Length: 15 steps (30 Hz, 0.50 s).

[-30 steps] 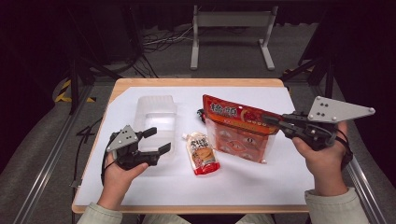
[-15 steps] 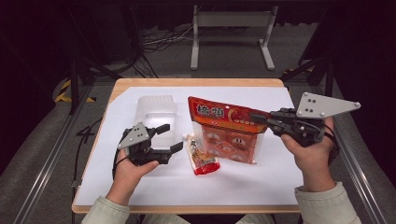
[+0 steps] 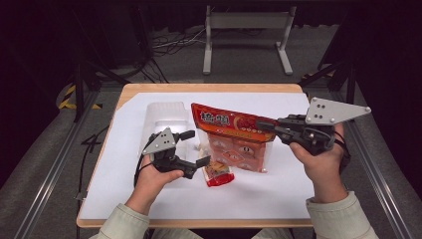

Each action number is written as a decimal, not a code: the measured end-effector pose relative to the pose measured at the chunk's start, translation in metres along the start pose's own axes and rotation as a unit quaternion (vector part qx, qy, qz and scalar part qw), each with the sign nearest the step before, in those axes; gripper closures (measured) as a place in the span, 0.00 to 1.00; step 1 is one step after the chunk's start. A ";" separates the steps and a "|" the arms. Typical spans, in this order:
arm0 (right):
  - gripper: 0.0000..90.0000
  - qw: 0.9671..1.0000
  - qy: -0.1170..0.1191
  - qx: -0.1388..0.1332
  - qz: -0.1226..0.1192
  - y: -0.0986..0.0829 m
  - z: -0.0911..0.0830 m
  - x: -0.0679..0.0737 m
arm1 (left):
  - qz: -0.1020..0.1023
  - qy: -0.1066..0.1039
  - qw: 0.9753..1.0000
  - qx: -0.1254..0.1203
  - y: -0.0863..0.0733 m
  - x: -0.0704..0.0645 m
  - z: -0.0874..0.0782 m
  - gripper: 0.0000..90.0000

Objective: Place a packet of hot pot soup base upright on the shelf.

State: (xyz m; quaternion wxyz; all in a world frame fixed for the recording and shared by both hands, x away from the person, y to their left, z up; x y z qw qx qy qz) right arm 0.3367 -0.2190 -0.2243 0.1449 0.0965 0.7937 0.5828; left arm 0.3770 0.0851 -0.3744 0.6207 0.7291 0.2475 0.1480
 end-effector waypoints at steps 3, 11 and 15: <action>1.00 1.000 0.002 0.000 0.000 0.000 0.003 0.001 | -0.009 -0.006 1.000 -0.007 0.000 0.002 0.002 0.01; 1.00 1.000 0.015 -0.007 0.001 0.000 0.010 0.002 | -0.023 -0.011 1.000 -0.013 -0.002 0.002 0.014 0.00; 1.00 1.000 0.021 -0.009 0.000 0.000 0.014 0.004 | -0.027 -0.021 0.999 -0.020 -0.001 -0.001 0.020 0.00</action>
Point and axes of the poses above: each handheld gripper's, and its own axes: z roughly forward along the jaws, y roughly out of its top, x roughly to its left, the point moved 2 cm from there along z, roughly forward along the jaws, and after that the axes turned 9 degrees about y, right-handed, at the moved point
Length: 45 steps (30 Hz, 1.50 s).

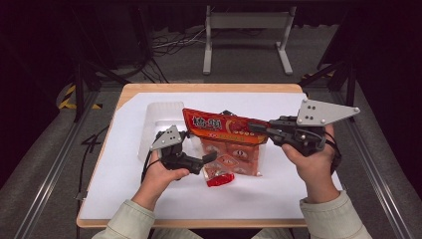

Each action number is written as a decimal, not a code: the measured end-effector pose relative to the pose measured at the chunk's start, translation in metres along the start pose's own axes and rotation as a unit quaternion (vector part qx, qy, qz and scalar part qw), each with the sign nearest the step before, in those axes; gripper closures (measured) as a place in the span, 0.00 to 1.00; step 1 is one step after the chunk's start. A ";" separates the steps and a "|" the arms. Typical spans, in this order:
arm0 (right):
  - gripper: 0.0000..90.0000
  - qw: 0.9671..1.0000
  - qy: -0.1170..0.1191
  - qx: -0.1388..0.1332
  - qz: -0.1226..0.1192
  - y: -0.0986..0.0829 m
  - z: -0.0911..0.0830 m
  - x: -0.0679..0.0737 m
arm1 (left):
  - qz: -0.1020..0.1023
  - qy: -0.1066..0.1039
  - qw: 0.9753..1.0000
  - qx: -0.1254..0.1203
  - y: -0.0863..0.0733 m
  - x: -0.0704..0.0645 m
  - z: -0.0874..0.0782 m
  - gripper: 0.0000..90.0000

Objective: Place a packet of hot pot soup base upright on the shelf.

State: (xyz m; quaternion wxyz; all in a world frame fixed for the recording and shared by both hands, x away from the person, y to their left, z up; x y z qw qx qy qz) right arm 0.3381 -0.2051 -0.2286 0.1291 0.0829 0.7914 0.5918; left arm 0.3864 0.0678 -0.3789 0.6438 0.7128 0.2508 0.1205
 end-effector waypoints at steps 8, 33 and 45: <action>1.00 1.000 0.011 -0.004 0.003 -0.003 0.006 0.000 | -0.012 -0.078 0.997 -0.010 0.000 -0.006 0.007 0.09; 1.00 0.999 0.024 -0.023 0.025 -0.010 0.005 -0.005 | 0.049 -0.136 0.989 0.034 0.006 -0.015 0.007 0.70; 1.00 0.999 0.021 -0.031 0.025 -0.012 0.004 -0.006 | 0.065 -0.125 0.989 0.052 0.015 -0.020 0.001 0.79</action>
Point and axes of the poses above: each handheld gripper's, and its own axes: z roughly forward along the jaws, y roughly out of its top, x roughly to its left, the point moved 2 cm from there along z, roughly forward along the jaws, and after that the axes turned 9 degrees about y, right-handed, at the moved point
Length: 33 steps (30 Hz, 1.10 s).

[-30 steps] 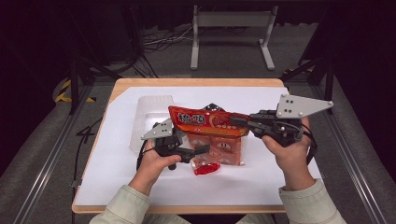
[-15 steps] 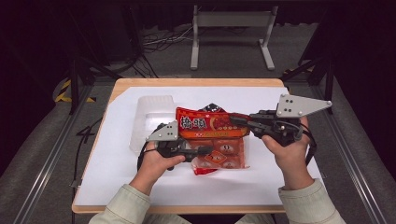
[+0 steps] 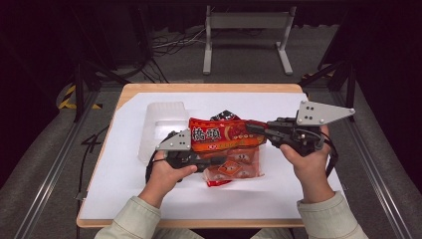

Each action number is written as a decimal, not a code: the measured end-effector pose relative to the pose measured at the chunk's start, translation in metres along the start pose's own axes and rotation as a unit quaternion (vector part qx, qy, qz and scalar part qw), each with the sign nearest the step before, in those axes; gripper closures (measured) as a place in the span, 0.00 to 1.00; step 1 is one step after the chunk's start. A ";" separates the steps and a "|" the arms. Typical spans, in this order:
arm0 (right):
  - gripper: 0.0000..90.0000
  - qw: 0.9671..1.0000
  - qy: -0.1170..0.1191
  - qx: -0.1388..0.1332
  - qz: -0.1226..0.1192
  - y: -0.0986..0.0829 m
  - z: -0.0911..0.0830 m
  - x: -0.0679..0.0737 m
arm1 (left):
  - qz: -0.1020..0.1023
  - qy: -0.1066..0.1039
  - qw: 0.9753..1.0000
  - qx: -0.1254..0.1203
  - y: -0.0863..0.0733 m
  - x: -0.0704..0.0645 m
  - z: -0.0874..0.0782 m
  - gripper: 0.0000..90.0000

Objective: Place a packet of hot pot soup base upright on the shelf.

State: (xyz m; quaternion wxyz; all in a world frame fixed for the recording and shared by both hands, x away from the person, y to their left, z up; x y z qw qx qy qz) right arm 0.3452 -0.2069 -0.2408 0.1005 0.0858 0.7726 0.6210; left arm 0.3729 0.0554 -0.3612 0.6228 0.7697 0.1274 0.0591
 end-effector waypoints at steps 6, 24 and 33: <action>1.00 1.000 -0.005 -0.008 0.004 0.000 -0.002 -0.002 | 0.008 0.005 1.000 0.005 0.006 0.000 -0.003 0.79; 0.76 0.996 -0.060 -0.039 0.056 -0.029 -0.030 -0.019 | -0.007 0.045 0.999 -0.008 0.026 0.028 -0.024 0.79; 0.74 0.991 -0.077 -0.019 0.107 -0.069 -0.038 -0.034 | -0.005 0.062 0.998 -0.011 0.048 0.043 -0.036 0.79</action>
Point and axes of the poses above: each handheld gripper's, and its own axes: z roughly forward along the jaws, y roughly out of its top, x roughly to its left, the point moved 2 cm from there along z, roughly forward along the jaws, and after that the axes turned 9 degrees about y, right-handed, at the moved point
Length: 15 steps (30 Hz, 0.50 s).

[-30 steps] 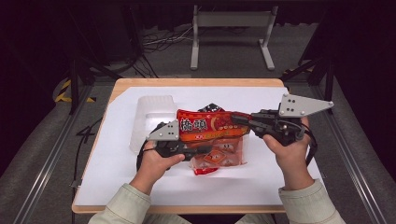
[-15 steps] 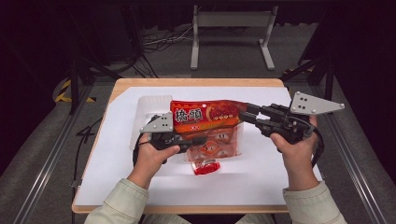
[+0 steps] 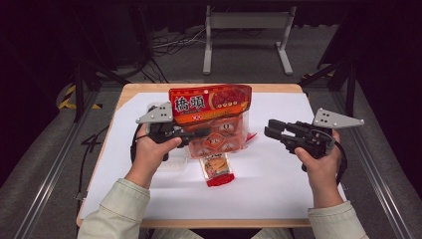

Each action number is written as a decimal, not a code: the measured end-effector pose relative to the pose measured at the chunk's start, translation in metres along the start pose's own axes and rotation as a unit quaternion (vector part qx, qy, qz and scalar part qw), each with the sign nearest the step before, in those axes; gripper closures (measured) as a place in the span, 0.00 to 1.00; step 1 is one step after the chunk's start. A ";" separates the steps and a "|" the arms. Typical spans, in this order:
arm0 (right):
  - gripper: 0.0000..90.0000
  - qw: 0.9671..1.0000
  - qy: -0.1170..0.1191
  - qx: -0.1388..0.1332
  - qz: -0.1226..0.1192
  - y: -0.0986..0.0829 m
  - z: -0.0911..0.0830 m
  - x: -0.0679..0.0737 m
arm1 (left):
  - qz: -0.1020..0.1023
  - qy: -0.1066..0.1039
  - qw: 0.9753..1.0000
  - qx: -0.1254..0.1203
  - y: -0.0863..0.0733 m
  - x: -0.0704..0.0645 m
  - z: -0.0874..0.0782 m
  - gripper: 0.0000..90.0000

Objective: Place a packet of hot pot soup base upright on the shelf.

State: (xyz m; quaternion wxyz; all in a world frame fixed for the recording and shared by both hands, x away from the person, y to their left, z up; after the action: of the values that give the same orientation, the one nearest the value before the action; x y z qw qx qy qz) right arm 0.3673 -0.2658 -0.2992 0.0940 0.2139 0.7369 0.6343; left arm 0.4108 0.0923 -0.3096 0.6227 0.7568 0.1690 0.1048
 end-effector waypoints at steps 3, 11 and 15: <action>0.74 1.000 -0.007 0.002 0.017 -0.013 -0.004 -0.008 | 0.005 0.005 1.000 0.002 0.008 0.004 -0.001 0.79; 0.74 0.998 -0.035 0.040 0.039 -0.040 -0.005 -0.025 | 0.010 0.021 1.000 0.001 0.026 0.014 -0.006 0.79; 0.73 0.997 -0.042 0.049 0.044 -0.047 -0.005 -0.029 | 0.017 0.027 0.999 0.004 0.030 0.016 -0.008 0.79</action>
State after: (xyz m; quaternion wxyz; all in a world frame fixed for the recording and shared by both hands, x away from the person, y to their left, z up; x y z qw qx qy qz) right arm 0.3820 -0.2881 -0.3484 0.0862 0.2775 0.7525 0.5911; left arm 0.4258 0.1007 -0.2792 0.6130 0.7590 0.1732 0.1346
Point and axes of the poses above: each handheld gripper's, and its own axes: z roughly forward along the jaws, y roughly out of its top, x roughly to its left, the point moved 2 cm from there along z, roughly forward along the jaws, and after that the axes turned 9 degrees about y, right-handed, at the moved point
